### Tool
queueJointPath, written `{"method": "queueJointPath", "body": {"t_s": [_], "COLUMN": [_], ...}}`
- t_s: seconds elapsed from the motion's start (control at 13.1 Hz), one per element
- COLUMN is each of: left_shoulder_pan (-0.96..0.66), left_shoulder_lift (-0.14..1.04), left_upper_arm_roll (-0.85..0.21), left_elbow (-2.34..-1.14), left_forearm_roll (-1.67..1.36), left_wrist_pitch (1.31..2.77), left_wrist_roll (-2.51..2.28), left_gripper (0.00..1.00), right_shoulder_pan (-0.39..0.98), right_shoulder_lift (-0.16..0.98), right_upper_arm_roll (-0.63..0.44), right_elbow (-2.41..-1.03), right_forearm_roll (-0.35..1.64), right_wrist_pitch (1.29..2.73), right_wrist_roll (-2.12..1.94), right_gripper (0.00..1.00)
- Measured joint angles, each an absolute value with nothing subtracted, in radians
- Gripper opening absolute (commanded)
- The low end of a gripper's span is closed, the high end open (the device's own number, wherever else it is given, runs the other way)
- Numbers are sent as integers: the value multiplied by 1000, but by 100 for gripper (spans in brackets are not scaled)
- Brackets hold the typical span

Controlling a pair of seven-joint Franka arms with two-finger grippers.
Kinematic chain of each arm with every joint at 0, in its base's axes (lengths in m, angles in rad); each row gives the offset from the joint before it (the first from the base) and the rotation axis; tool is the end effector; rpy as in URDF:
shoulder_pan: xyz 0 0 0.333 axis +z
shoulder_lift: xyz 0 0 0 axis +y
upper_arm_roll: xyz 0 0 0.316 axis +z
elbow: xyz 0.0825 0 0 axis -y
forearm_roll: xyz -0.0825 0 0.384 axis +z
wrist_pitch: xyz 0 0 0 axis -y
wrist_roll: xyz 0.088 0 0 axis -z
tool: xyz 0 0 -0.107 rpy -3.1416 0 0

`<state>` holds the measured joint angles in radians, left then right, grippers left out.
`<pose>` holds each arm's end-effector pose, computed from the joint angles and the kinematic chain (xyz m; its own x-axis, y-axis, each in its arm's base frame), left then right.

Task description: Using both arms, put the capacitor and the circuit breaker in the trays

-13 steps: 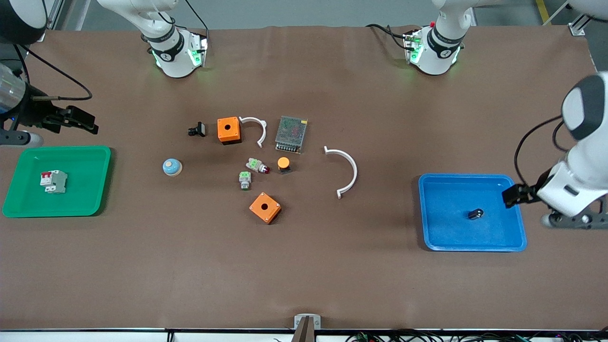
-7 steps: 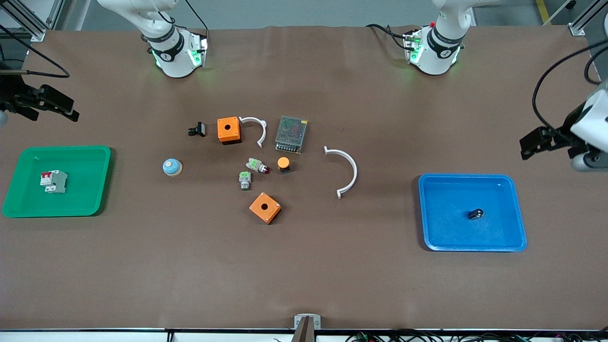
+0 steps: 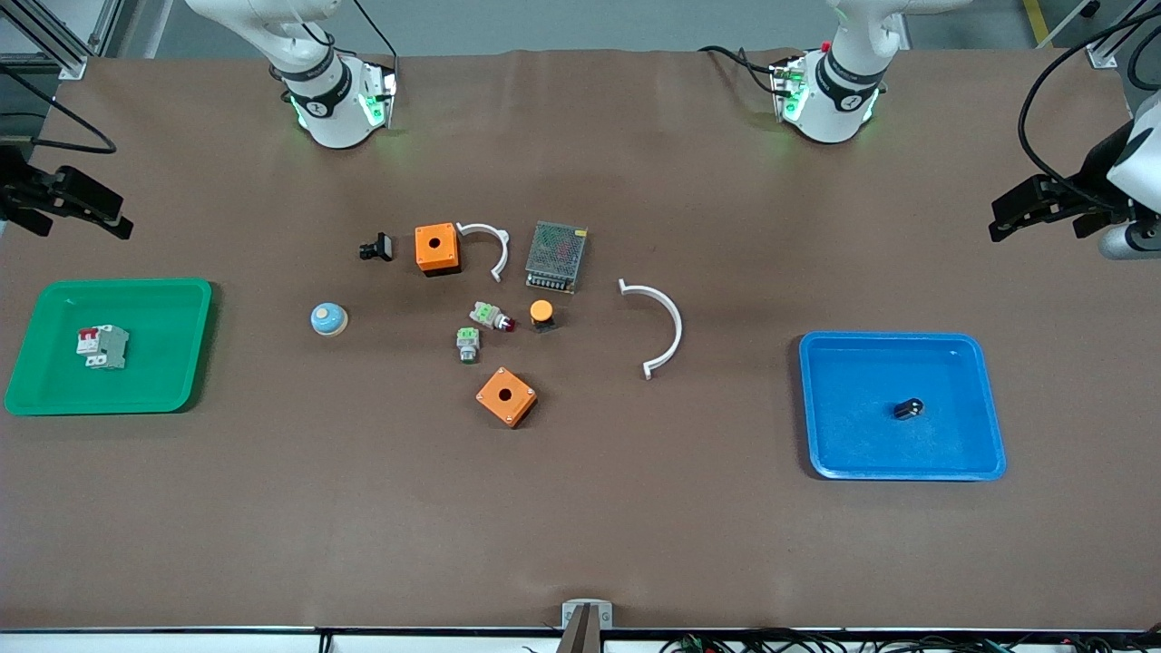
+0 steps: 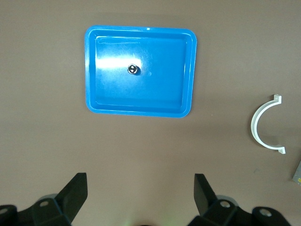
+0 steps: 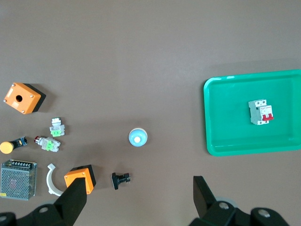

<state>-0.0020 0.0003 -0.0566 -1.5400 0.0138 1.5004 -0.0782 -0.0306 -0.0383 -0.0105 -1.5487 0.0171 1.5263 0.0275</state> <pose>0.5467 -0.0305 0.6327 0.9990 0.0206 -0.0387 0.0200 -0.9997 -0.0168 0.5380 -0.0204 0.6519 0.9976 -0.0678 0.0154 -0.0675 -0.9976 -0.0179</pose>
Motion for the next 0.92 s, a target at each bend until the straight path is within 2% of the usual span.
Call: {"method": "queueJointPath", "body": {"t_s": [0.92], "left_shoulder_pan": [-14], "left_shoulder_lift": [-2], "left_upper_arm_roll": [-76], "left_elbow": [-1536], "left_forearm_roll": [13], "left_wrist_pitch": [1501], "left_wrist_roll": [-78], "left_gripper": [100], "right_shoulder_pan": [-31], "right_shoulder_lift": [-20], "right_upper_arm_roll": [-11], "right_elbow": [-1537], "right_forearm_roll": [17], "right_wrist_pitch": [1535], "right_wrist_roll": [27], "right_gripper": [100]}}
